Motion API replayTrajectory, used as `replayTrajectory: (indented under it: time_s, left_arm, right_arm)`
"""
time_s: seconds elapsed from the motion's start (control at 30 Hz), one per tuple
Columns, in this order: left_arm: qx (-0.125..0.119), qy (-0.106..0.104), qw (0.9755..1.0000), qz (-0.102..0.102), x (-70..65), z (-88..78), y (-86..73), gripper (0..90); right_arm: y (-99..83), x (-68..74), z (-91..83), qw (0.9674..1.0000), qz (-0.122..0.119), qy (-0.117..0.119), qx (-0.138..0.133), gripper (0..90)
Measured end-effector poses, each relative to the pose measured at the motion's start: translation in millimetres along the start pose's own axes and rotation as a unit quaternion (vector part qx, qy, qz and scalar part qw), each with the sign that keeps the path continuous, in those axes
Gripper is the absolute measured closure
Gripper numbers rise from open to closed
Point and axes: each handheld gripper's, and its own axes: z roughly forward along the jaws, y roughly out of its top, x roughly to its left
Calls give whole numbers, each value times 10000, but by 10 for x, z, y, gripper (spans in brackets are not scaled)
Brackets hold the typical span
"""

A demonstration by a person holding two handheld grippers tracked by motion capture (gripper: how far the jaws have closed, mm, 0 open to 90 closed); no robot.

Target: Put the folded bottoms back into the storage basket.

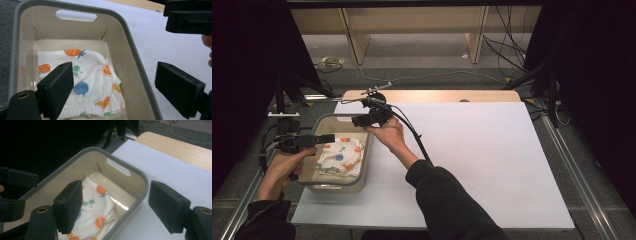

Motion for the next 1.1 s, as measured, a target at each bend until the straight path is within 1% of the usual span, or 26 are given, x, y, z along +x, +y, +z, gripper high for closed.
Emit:
replayTrajectory:
  time_s: [0.1,0.23,0.33,0.47,0.57,0.7,0.8,0.9,1.0,1.03,1.1]
  left_arm:
    - [-38,-22,10000,56,-36,16,3,152]
    - [-105,-42,9999,71,-71,24,6,152]
    - [-104,-67,9999,120,-107,43,6,152]
    - [-52,-89,9997,236,-153,69,4,152]
    - [-79,-103,9996,268,-180,73,7,153]
    - [-141,-150,9993,318,-231,80,10,152]
    - [-141,-211,9989,403,-272,93,11,152]
    - [-156,-270,9984,464,-312,106,13,153]
    - [-167,-278,9981,520,-349,122,11,152]
    - [-183,-298,9981,513,-364,131,10,152]
    - [-168,-337,9976,574,-395,152,9,152]
  right_arm:
    - [-6,-34,-37,10000,15,-36,-19,287]
    - [-14,-70,-75,10000,17,-55,-52,287]
    - [-21,-88,-100,10000,25,-48,-61,287]
    - [-24,-120,-154,10000,-14,-28,-83,287]
    - [-32,-163,-206,9999,-30,-84,-139,288]
    - [-45,-199,-253,9998,-25,-92,-162,288]
    - [-52,-214,-281,9998,-54,-99,-172,287]
    - [-51,-233,-320,9997,-37,-97,-204,287]
    - [-56,-261,-351,9997,-14,-115,-227,284]
    - [-61,-271,-359,9997,1,-115,-229,282]
    - [-73,-293,-370,9997,5,-123,-233,275]
